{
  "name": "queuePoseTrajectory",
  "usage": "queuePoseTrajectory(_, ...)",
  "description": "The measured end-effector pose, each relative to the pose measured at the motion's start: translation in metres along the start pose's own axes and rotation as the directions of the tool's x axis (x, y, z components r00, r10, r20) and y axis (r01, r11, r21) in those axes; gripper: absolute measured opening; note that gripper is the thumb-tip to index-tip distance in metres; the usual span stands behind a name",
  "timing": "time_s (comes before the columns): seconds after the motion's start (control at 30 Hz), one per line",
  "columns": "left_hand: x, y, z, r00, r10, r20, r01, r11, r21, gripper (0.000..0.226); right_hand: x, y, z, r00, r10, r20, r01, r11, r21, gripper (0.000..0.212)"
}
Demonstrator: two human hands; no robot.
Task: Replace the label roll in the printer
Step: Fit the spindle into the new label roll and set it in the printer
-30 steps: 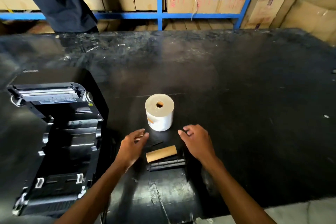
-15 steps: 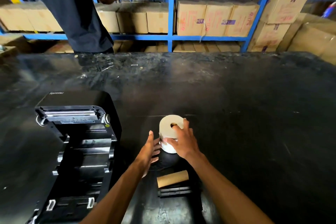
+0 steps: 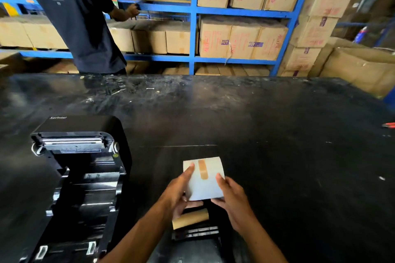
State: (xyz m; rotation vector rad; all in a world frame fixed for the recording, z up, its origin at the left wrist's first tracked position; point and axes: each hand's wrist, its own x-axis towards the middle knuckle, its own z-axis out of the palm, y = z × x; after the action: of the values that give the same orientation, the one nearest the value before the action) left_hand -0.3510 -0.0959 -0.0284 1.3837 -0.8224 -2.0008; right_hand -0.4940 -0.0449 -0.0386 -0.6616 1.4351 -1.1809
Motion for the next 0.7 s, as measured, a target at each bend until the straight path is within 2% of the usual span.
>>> queuePoseTrajectory(0.03,-0.002,-0.005,0.003,0.999,0.022,-0.029,-0.023,0.999,-0.036,0.050,-0.004,-0.001,-0.004,1.000,-0.016,0.016,0.017,0.996,-0.084,0.024)
queuePoseTrajectory(0.1,-0.004,-0.010,0.007,0.992,0.095,-0.079,-0.096,0.995,-0.005,0.046,-0.005,-0.004,-0.014,0.995,-0.101,0.010,0.099,0.951,-0.294,0.029)
queuePoseTrajectory(0.17,-0.005,-0.014,0.008,0.972,0.193,-0.134,-0.176,0.976,0.129,0.047,-0.003,-0.013,-0.022,0.966,-0.250,-0.067,0.181,0.839,-0.513,0.044)
queuePoseTrajectory(0.23,-0.005,-0.015,0.006,0.950,0.270,-0.157,-0.231,0.946,0.229,0.051,-0.005,-0.023,-0.024,0.921,-0.388,-0.041,0.281,0.732,-0.621,0.049)
queuePoseTrajectory(0.3,-0.010,-0.016,0.007,0.929,0.331,-0.166,-0.267,0.910,0.317,0.056,-0.007,-0.027,-0.020,0.891,-0.452,0.031,0.343,0.627,-0.700,0.042)
queuePoseTrajectory(0.37,-0.011,-0.017,0.007,0.911,0.378,-0.164,-0.286,0.867,0.407,0.069,-0.008,-0.023,-0.016,0.862,-0.506,0.028,0.355,0.562,-0.747,0.033)
queuePoseTrajectory(0.4,-0.016,-0.015,0.009,0.902,0.403,-0.153,-0.307,0.849,0.431,0.067,-0.010,-0.021,-0.015,0.830,-0.558,0.015,0.371,0.530,-0.763,0.029)
queuePoseTrajectory(0.5,-0.032,-0.011,0.019,0.861,0.495,-0.119,-0.371,0.770,0.518,0.032,-0.014,-0.017,-0.016,0.675,-0.736,0.054,0.413,0.316,-0.854,0.031)
queuePoseTrajectory(0.53,-0.033,-0.011,0.019,0.852,0.511,-0.114,-0.379,0.752,0.539,0.030,-0.014,-0.016,-0.017,0.638,-0.767,0.072,0.422,0.270,-0.866,0.032)
queuePoseTrajectory(0.63,-0.032,-0.013,0.021,0.842,0.528,-0.111,-0.388,0.735,0.555,0.049,-0.012,-0.014,-0.022,0.627,-0.774,0.081,0.397,0.228,-0.889,0.032)
queuePoseTrajectory(0.7,-0.028,-0.018,0.019,0.857,0.504,-0.111,-0.370,0.750,0.547,0.062,-0.015,-0.013,-0.022,0.640,-0.764,0.084,0.417,0.254,-0.873,0.035)
